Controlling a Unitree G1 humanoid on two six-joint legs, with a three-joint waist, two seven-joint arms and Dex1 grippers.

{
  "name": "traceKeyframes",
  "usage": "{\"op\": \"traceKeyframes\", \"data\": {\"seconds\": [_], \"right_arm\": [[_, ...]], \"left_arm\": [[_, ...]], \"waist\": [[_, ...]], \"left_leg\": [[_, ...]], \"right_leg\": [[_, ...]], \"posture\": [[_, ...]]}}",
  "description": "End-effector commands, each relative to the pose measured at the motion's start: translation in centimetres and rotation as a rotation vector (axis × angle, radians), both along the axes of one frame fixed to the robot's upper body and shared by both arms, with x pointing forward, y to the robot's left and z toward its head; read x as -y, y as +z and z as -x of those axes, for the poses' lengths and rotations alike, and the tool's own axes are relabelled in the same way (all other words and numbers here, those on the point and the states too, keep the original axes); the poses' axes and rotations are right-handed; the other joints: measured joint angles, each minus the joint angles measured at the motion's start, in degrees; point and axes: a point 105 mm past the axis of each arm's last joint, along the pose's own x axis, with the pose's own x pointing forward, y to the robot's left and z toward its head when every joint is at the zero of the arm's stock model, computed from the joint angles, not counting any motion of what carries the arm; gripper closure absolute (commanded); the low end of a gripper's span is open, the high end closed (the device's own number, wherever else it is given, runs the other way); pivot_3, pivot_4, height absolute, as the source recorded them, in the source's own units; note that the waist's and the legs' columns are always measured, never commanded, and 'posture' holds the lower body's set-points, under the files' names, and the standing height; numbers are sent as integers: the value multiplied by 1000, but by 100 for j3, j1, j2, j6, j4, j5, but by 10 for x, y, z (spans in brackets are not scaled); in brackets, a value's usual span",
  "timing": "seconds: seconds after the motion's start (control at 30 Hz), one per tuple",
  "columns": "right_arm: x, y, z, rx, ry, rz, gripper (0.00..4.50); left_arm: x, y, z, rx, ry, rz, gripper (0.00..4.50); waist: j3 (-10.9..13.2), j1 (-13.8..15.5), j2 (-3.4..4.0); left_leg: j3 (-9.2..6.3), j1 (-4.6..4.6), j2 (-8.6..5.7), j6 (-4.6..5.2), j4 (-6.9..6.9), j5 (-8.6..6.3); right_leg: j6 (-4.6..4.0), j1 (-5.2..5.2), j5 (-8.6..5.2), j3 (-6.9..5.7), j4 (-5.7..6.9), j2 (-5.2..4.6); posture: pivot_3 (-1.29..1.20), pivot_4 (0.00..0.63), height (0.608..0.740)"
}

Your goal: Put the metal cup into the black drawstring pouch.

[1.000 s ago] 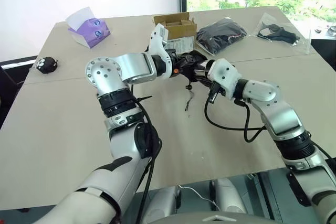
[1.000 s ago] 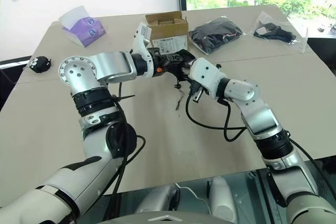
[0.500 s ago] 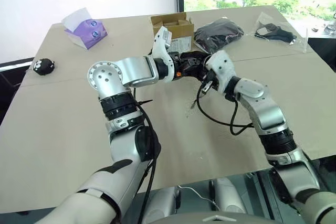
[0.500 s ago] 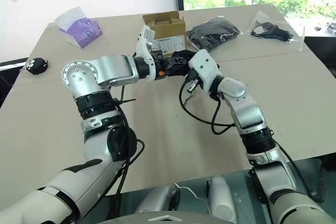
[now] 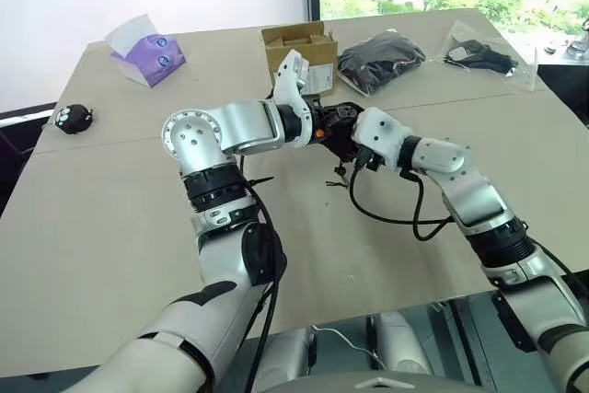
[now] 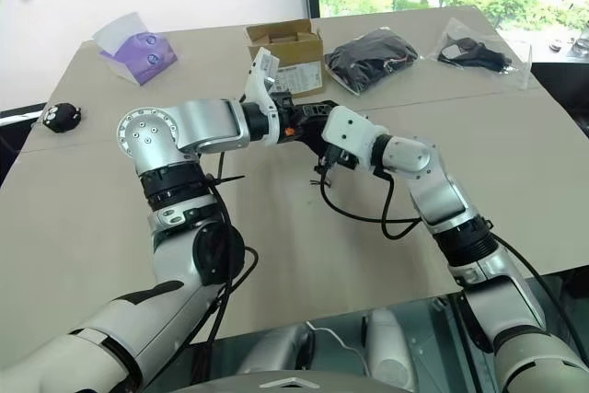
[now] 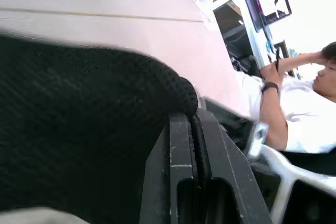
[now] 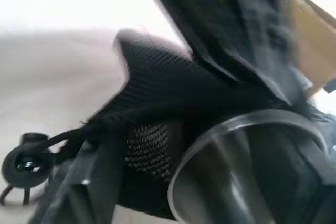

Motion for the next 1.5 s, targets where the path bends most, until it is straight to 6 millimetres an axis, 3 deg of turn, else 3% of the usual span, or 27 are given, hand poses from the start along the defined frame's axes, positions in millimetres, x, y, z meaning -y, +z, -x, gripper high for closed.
{"op": "traceKeyframes", "data": {"seconds": [0.03, 0.17, 0.37, 0.67, 0.83, 0.93, 1.07, 1.27, 1.5], "right_arm": [[7, 48, 28, -25, 99, -222, 1097], [17, 59, 46, -143, 158, -339, 1097], [33, 69, 55, -212, 180, -486, 1097], [55, 42, 71, -347, 231, -531, 1097], [61, -11, 71, -465, 189, -371, 1097], [54, -30, 67, -469, 173, -298, 1097], [27, -36, 44, -386, 130, -313, 1097], [22, -47, 25, -354, 48, -276, 1097], [42, -51, 50, -419, 83, -216, 1097]], "left_arm": [[-2, 15, -3, 37, 16, 26, 4500], [-5, 14, -4, 34, 34, 42, 4500], [-7, 13, -4, 34, 63, 71, 4500], [-11, 11, -2, 37, 99, 90, 4500], [-7, 15, 0, 47, 107, 104, 4500], [-5, 17, 1, 53, 111, 114, 4500], [-10, 10, 0, 31, 130, 109, 4500], [-3, 11, 1, 32, 112, 114, 4500], [-6, 11, 0, 30, 120, 112, 4500]], "waist": [[0, 6, 0], [0, 6, 0], [0, 18, 0], [0, 40, 0], [0, 71, 0], [0, 59, 0], [-1, 13, 1], [-1, 92, 0], [0, 146, 0]], "left_leg": [[-3, -6, 0, 0, 2, 0], [-19, -38, 0, 0, 44, 0], [-22, -50, -3, -1, 51, -1], [-16, -53, -4, -1, 53, -1], [-9, -54, -5, -1, 56, -1], [-5, -50, -5, -1, 58, -1], [-2, -48, 0, -2, 58, -2], [-10, -56, -8, -1, 65, -2], [-11, -55, -6, -2, 63, -2]], "right_leg": [[0, -3, 0, -3, -1, 0], [0, -14, 0, -19, 1, 1], [0, -16, 0, -20, 5, -1], [1, -18, 1, -15, 8, -2], [6, -17, 4, -9, 7, -2], [8, -18, 4, -4, 10, -1], [7, -19, 5, 0, 14, 0], [9, -18, 6, -10, 7, -2], [10, -19, 6, -10, 6, 0]], "posture": [[0, 150, 740], [0, 150, 740], [0, 150, 740], [0, 150, 740], [0, 150, 740], [0, 150, 740], [0, 150, 740], [0, 150, 740], [0, 150, 740]]}}
